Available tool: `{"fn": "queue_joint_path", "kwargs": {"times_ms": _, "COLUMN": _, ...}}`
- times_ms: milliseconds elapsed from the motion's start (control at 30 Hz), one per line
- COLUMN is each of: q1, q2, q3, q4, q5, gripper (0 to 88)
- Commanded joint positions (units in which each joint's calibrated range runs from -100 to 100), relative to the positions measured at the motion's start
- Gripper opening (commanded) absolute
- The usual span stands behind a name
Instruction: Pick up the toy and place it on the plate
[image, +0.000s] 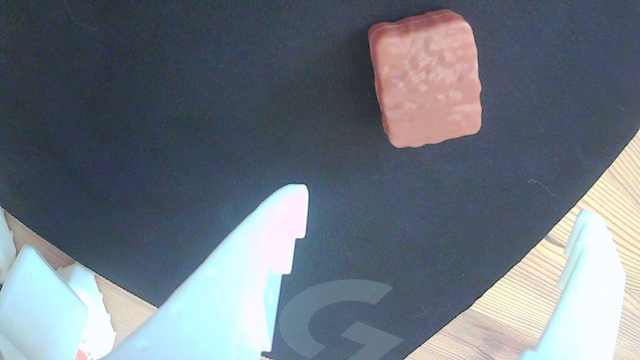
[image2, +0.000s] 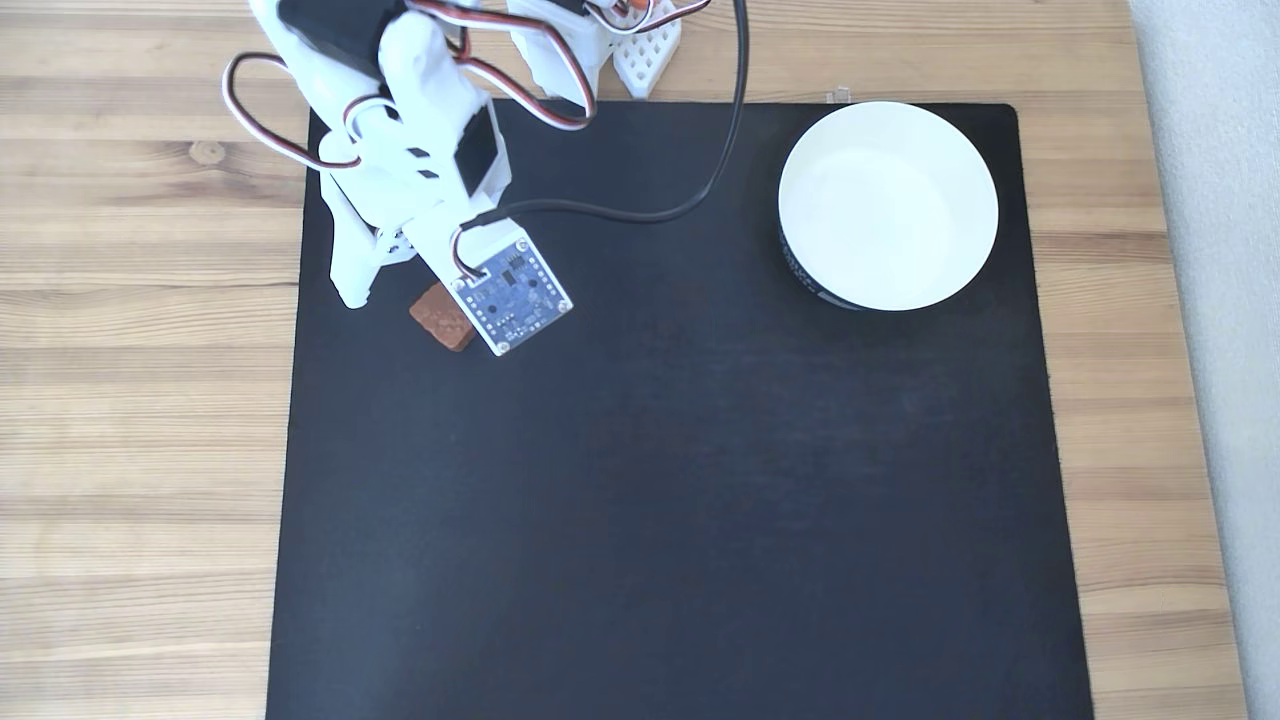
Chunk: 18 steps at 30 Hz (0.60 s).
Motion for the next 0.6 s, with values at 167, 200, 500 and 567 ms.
{"fn": "queue_joint_path", "kwargs": {"times_ms": 167, "q1": -0.1, "q2": -0.2, "q3": -0.9, "q4": -0.3, "q5": 0.4, "gripper": 36.1}}
{"fn": "queue_joint_path", "kwargs": {"times_ms": 200, "q1": -0.1, "q2": -0.2, "q3": -0.9, "q4": -0.3, "q5": 0.4, "gripper": 36.1}}
{"fn": "queue_joint_path", "kwargs": {"times_ms": 500, "q1": -2.0, "q2": -0.1, "q3": -0.5, "q4": -2.4, "q5": 2.7, "gripper": 36.0}}
{"fn": "queue_joint_path", "kwargs": {"times_ms": 567, "q1": -2.0, "q2": -0.1, "q3": -0.5, "q4": -2.3, "q5": 2.8, "gripper": 36.0}}
